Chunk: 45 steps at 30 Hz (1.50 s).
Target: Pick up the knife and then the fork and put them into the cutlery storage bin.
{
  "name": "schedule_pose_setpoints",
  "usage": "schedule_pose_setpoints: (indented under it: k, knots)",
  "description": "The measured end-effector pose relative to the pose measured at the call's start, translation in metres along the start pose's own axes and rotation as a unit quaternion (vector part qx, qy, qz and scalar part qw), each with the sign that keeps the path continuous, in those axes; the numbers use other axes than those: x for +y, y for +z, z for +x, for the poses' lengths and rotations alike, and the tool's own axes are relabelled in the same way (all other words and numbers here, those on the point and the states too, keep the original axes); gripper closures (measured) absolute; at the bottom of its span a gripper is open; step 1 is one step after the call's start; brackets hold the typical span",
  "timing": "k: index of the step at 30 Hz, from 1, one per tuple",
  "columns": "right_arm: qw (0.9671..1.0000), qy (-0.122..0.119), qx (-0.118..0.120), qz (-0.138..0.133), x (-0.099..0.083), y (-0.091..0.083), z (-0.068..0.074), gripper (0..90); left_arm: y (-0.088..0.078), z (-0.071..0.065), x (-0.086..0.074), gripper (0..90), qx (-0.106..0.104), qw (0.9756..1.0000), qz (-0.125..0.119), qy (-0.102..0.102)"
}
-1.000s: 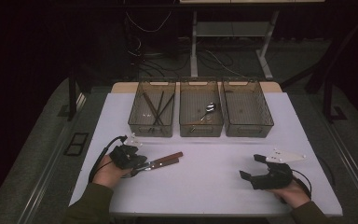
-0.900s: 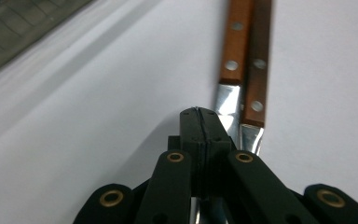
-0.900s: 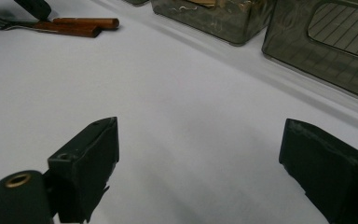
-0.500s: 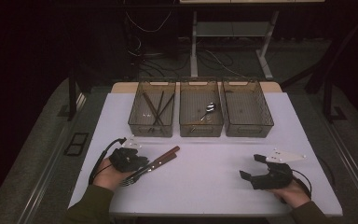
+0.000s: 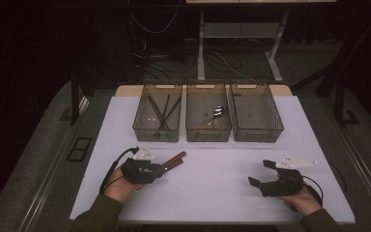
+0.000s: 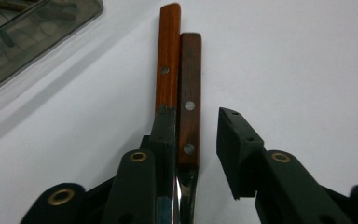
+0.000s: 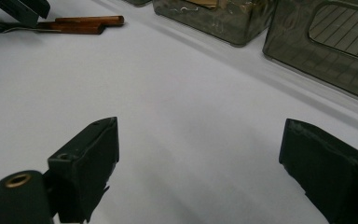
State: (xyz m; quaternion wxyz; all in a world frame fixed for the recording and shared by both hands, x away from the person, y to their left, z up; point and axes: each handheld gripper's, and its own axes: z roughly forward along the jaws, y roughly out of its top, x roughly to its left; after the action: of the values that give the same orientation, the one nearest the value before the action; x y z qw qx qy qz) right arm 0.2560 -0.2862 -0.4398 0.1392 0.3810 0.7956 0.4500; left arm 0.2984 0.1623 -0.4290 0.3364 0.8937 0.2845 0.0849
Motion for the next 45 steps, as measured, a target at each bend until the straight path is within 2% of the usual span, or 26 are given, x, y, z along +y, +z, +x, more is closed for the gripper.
schedule_pose_setpoints:
  k: [3,7,16,18,21,28,32,41,43,45]
  knots:
    - [1.0,0.0,0.001,0.0,0.0,0.0,0.0,12.1,0.003,0.0,-0.001,65.3,0.001,1.0,0.004,0.001]
    - [1.0,0.0,0.001,0.0,0.0,0.0,0.0,12.1,0.005,-0.001,-0.001,65.4,-0.011,0.9999,0.006,0.0]
    - [1.0,0.0,0.001,0.0,0.0,0.0,0.001,12.1,0.006,-0.001,-0.001,66.7,-0.01,0.9999,0.005,0.007]
    - [1.0,0.0,0.001,0.0,0.0,0.0,0.001,12.0,0.008,-0.002,-0.002,68.9,-0.019,0.9997,0.011,0.006]
    - [1.0,0.0,0.002,0.0,0.0,0.0,0.001,12.1,0.01,-0.006,-0.001,69.0,-0.012,0.9995,0.022,0.017]
    - [1.0,-0.001,0.002,0.001,0.0,0.0,0.001,12.1,0.011,-0.007,-0.002,69.5,-0.009,0.9989,0.023,0.039]
    - [1.0,-0.002,0.003,0.001,0.0,0.0,0.001,12.1,0.011,-0.009,0.0,75.0,-0.011,0.9985,0.026,0.047]
    - [1.0,-0.002,0.004,0.002,0.0,0.001,0.001,12.0,0.011,-0.007,0.0,76.8,-0.019,0.9984,0.025,0.048]
    - [0.9999,0.003,0.013,0.007,0.001,0.002,0.0,12.1,0.011,-0.006,0.0,76.9,-0.021,0.9984,0.026,0.045]
    - [0.9999,-0.001,0.012,0.01,0.001,0.003,-0.001,12.0,0.011,-0.005,0.0,76.9,-0.024,0.9985,0.025,0.041]
